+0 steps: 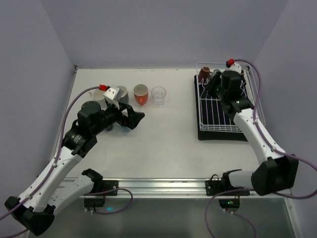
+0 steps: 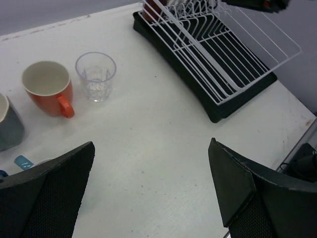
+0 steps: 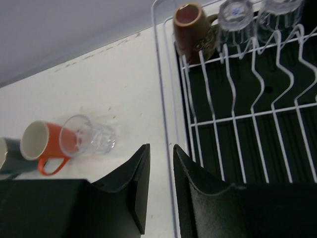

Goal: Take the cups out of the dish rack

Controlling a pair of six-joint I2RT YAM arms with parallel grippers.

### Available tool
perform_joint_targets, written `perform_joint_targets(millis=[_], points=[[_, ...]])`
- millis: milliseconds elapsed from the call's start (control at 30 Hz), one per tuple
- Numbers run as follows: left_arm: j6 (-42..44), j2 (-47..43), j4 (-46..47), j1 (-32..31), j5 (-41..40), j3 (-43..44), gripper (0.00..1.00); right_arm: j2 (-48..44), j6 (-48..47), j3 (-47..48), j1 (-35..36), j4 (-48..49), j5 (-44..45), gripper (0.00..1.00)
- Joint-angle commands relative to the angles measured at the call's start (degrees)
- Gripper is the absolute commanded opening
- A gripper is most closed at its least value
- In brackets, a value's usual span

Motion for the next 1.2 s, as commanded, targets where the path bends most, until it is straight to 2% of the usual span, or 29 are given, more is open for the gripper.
perform_joint_targets(millis=[0, 133, 267, 367, 500, 567, 800, 1167], points=[[0.6, -4.2, 4.9, -0.2, 8.2, -7.5, 1.00, 6.9, -4.0, 9.0, -2.6, -0.6, 4.3, 0.28], [1.2, -8.4, 7.6, -0.4, 7.5, -11.2, 1.00, 18.5, -8.3, 20.2, -3.6, -2.7, 7.9, 0.30], [1.4, -7.9, 7.2, -0.7, 6.9, -10.2, 1.00, 32.6, -9.9, 36.0, -4.7, -7.7, 9.0, 0.31], [1.4, -7.8, 7.2, -1.0, 7.0, -10.4, 1.00, 39.9, -10.7, 44.0, -5.0, -9.3, 10.0, 0.35], [2.0, -6.8, 6.5, -2.5, 5.5, -10.4, 1.00, 47.2, -10.6, 52.1, -5.1, -11.5, 8.6, 0.56], [2.0, -6.4, 6.5, -2.8, 5.5, -10.4, 1.00, 49.6, -10.3, 55.7, -5.1, -12.5, 8.1, 0.61], [2.1, -5.2, 6.5, -3.0, 5.3, -10.2, 1.00, 55.0, -10.5, 59.6, -5.2, -12.9, 8.7, 0.65], [2.1, -4.3, 6.5, -3.0, 5.3, -10.1, 1.00, 58.0, -9.1, 58.5, -5.7, -12.7, 10.3, 0.65]])
